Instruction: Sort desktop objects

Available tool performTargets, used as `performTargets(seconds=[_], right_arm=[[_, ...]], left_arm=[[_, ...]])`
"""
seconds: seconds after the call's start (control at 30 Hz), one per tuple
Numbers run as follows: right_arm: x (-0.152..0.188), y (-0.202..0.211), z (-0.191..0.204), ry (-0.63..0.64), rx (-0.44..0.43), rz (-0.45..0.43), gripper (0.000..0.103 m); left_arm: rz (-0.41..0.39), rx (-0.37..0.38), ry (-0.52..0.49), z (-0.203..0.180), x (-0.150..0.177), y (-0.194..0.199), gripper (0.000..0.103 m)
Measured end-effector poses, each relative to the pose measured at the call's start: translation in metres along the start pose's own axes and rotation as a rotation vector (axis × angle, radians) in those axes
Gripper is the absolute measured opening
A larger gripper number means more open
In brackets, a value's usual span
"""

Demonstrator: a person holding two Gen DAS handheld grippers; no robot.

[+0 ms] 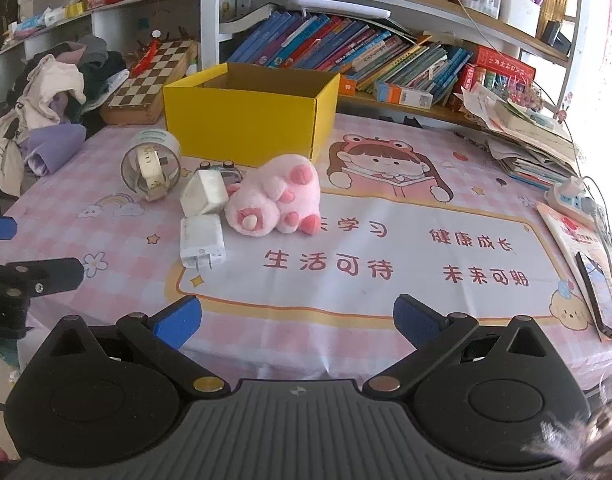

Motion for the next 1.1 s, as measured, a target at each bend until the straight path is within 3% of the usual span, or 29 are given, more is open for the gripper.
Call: performTargets(seconds=[1.1], right_arm=[[0.0011,0.0028,0.0039,0.008,-0.028,-0.019,0.103]], left_arm=[[0.012,0.001,-0.008,-0.0010,0.0012,-0.0042,0.103]])
Point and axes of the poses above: each gripper's, at about its wrist camera, not at the fingertips, and y roughly against the way its jaws point, z to its left, x to its underside, the point moved 6 cm from there along -y, roughly the way its jaws point, and after that the axes turned 7 degrees about -x, right-handed, at the moved point
